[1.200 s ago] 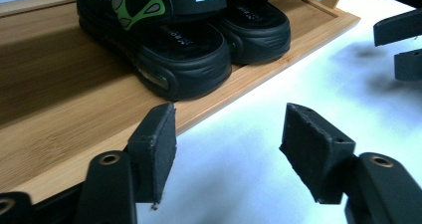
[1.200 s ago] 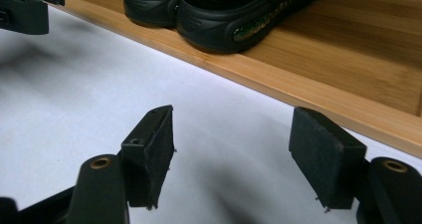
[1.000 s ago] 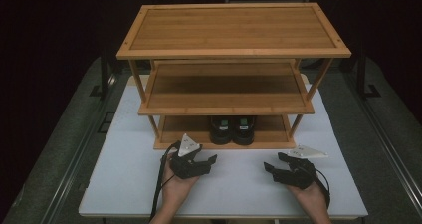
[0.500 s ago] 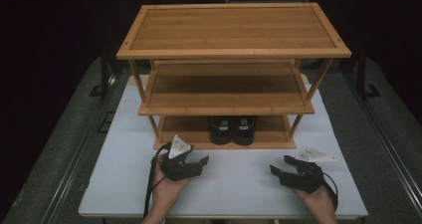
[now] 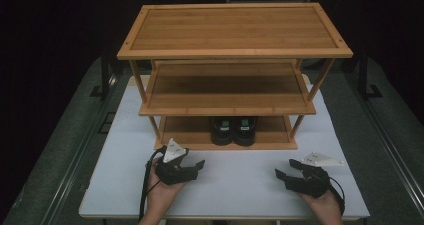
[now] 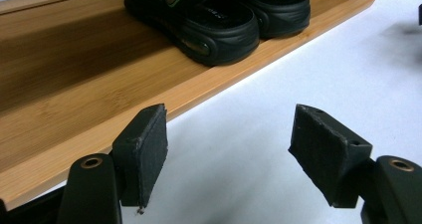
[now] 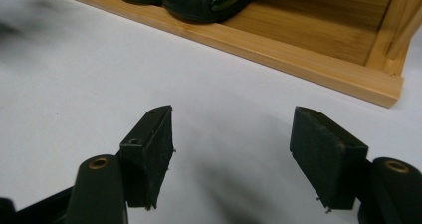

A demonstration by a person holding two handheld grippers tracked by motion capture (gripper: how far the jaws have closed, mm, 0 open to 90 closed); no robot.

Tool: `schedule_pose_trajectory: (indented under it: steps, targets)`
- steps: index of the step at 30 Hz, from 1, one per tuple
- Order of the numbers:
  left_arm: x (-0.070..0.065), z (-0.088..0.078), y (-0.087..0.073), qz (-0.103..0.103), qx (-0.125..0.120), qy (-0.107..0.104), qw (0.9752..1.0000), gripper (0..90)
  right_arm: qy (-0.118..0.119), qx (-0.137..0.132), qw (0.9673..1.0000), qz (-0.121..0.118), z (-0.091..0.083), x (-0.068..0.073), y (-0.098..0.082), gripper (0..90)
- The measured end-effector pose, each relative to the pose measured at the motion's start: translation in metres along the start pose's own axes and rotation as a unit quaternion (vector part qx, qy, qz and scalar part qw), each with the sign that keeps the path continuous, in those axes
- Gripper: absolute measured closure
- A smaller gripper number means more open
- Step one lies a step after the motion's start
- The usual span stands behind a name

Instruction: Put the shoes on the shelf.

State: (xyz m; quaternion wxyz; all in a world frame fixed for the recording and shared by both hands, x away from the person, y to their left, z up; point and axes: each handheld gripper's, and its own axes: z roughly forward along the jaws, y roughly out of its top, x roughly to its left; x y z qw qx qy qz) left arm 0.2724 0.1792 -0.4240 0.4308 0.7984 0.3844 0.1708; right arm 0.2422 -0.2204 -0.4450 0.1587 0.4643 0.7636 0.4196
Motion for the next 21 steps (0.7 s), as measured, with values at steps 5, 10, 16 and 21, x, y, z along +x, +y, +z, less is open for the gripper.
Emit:
schedule_pose_trajectory:
  steps: [5, 10, 16, 21]
  targets:
    - [0.002, -0.004, -0.003, 0.001, 0.000, 0.000, 1.0000, 29.5, 0.000, 0.000, 1.0000, 0.000, -0.005, -0.002, -0.005, 32.8]
    - [0.002, -0.008, -0.006, 0.003, 0.002, 0.000, 1.0000, 28.6, -0.002, -0.002, 1.0000, 0.003, -0.011, -0.003, -0.008, 32.6]
    - [0.006, -0.009, -0.013, -0.002, 0.007, -0.001, 1.0000, 27.5, -0.006, -0.006, 1.0000, 0.004, -0.019, -0.006, -0.013, 32.2]
    - [0.008, -0.012, -0.020, -0.007, 0.006, -0.001, 1.0000, 26.0, -0.007, -0.011, 0.9999, 0.010, -0.023, -0.006, -0.018, 31.3]
